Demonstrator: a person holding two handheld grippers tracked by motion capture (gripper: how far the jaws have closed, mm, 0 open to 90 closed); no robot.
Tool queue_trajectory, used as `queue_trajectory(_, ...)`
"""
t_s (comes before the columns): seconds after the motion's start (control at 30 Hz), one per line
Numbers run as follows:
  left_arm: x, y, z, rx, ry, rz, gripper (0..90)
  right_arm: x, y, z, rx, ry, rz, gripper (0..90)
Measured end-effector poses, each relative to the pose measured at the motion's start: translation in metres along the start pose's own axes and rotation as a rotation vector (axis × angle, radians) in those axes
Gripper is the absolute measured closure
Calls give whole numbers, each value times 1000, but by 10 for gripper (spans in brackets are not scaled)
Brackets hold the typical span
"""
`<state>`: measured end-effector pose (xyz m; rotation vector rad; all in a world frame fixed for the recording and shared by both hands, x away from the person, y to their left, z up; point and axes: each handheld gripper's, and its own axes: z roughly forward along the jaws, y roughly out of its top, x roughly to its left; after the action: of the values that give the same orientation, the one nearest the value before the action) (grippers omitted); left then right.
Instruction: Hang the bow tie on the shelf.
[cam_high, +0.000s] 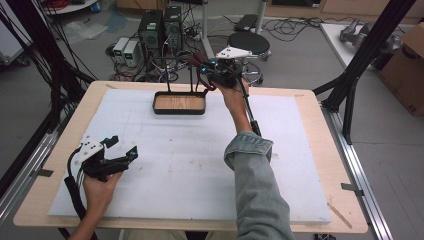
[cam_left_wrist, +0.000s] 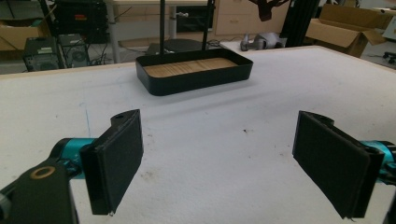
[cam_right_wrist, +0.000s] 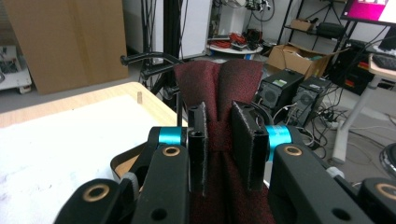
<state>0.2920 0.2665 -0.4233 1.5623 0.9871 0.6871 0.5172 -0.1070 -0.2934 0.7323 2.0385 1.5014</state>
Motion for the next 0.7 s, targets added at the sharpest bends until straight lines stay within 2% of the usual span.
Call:
queue_trajectory(0.23,0,-1,-1,5,-3,-1,167,-3,5,13,13,-35,1,765)
queue_trajectory(0.33,0,-1,-2,3,-2,-2,167,-6,4,13,18,-56,3,765)
queue_trajectory(0.63,0,-2,-3,6,-3,-3,167,-23,-7,9,95,-116,41,761)
queue_trajectory(0.7,0,-2,-2,5,-4,-3,167,-25,-9,9,104,-112,50,759)
